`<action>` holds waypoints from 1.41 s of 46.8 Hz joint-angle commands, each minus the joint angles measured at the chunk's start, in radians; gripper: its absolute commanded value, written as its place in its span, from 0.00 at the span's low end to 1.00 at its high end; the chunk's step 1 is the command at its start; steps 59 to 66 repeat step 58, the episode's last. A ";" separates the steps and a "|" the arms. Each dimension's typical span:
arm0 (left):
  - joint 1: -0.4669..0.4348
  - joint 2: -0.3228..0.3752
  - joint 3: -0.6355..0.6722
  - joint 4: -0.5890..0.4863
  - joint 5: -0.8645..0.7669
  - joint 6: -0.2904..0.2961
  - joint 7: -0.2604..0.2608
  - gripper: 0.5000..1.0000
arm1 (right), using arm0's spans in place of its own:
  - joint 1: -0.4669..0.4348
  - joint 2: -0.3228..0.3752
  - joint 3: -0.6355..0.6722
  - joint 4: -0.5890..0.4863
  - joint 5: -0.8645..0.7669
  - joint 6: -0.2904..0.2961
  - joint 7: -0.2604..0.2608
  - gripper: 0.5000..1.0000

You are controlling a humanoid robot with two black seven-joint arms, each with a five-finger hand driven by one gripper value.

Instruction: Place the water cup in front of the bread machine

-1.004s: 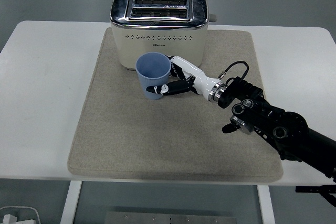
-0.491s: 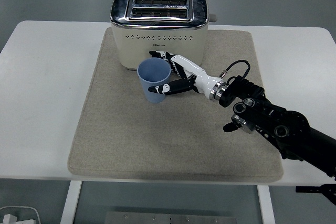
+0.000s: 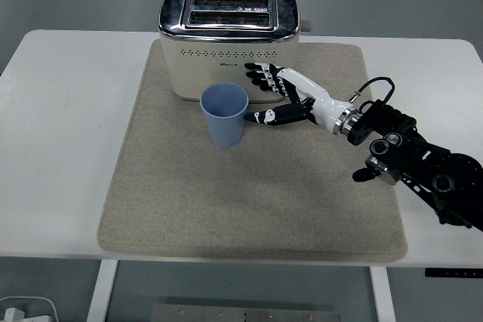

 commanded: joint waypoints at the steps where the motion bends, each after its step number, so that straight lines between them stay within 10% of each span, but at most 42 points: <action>1: 0.000 0.000 0.000 0.000 0.000 0.000 0.000 1.00 | -0.006 -0.037 0.001 0.025 0.002 0.000 0.000 0.89; 30: 0.000 0.000 0.000 0.000 0.000 0.000 0.000 1.00 | -0.137 -0.269 0.153 0.086 0.133 0.014 0.029 0.89; 66: 0.000 0.000 0.000 0.000 0.000 0.000 0.000 1.00 | -0.235 -0.271 0.284 -0.052 0.453 0.017 0.020 0.89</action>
